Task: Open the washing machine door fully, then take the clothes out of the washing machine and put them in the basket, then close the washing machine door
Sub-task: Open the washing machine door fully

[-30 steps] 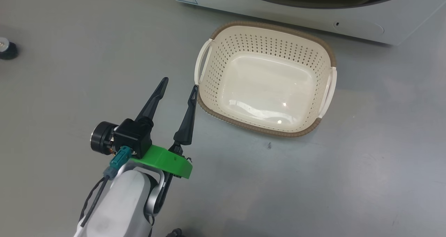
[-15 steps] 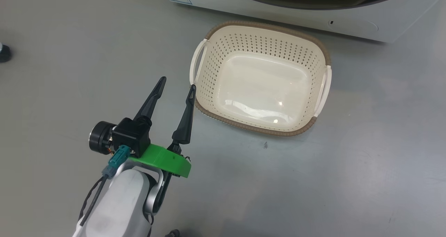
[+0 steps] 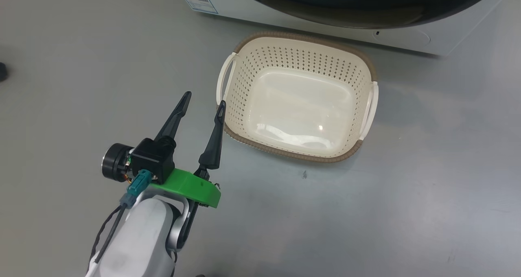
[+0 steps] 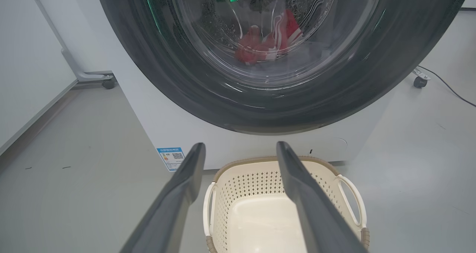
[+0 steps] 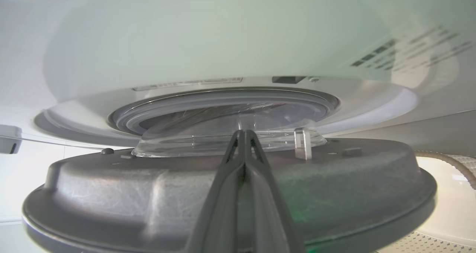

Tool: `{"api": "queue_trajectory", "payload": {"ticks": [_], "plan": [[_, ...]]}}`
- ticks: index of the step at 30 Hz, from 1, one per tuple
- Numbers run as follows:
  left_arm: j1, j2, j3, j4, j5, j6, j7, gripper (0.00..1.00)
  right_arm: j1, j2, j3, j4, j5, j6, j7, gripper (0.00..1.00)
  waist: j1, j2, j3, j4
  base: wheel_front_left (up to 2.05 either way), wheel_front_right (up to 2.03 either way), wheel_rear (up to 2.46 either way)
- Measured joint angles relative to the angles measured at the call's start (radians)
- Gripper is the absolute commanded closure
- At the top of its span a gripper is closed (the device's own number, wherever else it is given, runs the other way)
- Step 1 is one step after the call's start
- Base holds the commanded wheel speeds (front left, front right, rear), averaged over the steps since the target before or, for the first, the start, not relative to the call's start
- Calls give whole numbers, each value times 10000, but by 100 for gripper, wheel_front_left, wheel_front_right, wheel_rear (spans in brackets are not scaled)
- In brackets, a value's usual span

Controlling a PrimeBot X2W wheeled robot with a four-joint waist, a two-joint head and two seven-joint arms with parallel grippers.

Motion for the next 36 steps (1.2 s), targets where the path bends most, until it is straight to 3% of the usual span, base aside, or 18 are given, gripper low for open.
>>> {"api": "queue_trajectory", "payload": {"ticks": [13, 36], "plan": [[105, -2, 12, 291, 171, 0, 2, 0, 1184, 454, 203, -12, 376, 198, 754, 100, 0, 0, -706, -186, 0, 0, 0], [692, 2, 25, 788, 224, 0, 2, 0, 3555, 1532, 686, -702, 1104, 890, 1597, 100, 0, 0, -2100, -333, 0, 0, 0]]}}
